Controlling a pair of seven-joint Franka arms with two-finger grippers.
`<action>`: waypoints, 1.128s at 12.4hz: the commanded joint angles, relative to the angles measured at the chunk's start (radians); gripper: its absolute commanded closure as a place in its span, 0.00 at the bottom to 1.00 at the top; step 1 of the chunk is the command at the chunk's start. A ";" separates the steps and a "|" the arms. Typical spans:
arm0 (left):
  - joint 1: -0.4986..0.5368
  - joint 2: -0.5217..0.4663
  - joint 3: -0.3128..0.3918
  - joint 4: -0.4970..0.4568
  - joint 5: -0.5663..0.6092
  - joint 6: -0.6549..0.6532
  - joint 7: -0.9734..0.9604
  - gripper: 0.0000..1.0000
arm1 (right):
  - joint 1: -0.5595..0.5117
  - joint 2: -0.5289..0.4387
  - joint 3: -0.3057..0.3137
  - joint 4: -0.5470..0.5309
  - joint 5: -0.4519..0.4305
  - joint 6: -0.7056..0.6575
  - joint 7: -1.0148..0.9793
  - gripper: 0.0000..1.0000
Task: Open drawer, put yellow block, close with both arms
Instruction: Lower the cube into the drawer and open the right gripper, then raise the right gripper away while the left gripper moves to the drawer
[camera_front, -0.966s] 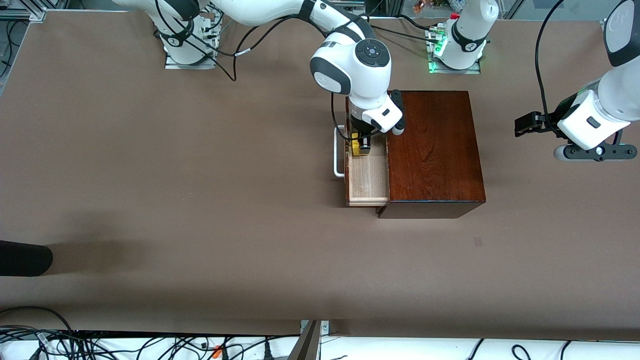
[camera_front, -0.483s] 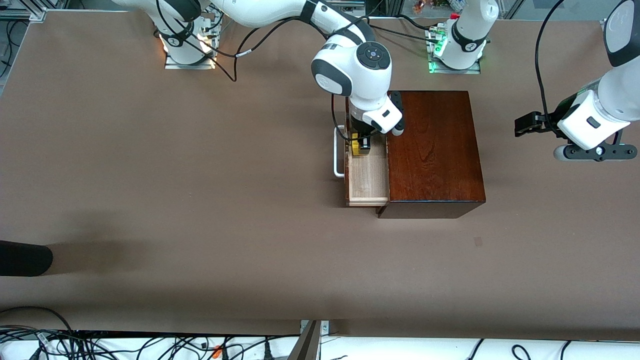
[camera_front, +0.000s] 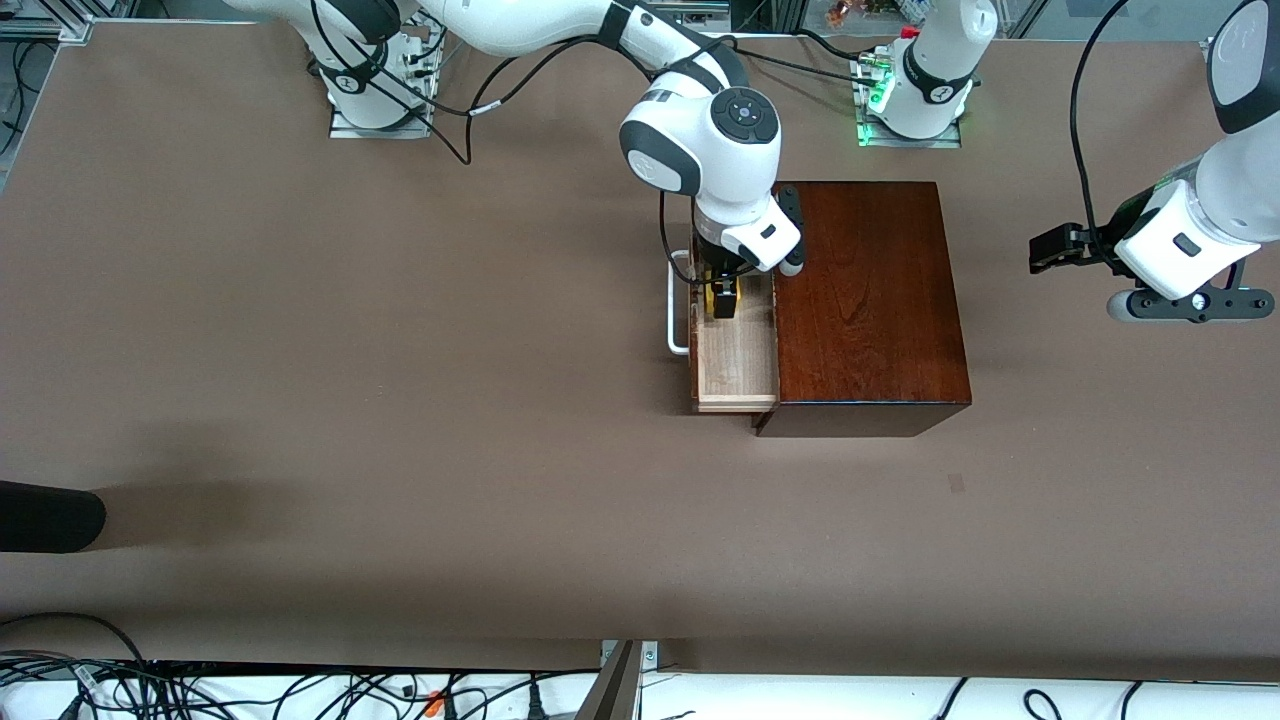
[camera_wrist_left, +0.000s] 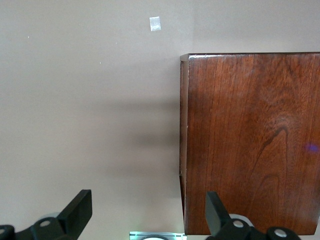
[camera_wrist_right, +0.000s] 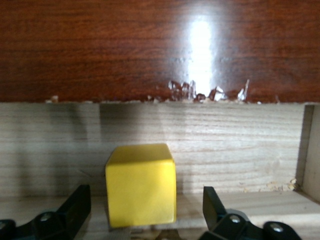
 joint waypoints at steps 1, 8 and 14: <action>0.002 0.000 -0.010 0.013 0.000 -0.004 -0.002 0.00 | -0.006 -0.082 0.005 0.021 -0.002 -0.091 0.033 0.00; -0.121 0.012 -0.049 0.014 -0.016 -0.001 -0.002 0.00 | -0.250 -0.394 -0.016 0.016 0.067 -0.285 0.209 0.00; -0.427 0.127 -0.051 0.060 -0.057 0.097 0.053 0.06 | -0.472 -0.585 -0.205 -0.146 0.331 -0.384 0.305 0.00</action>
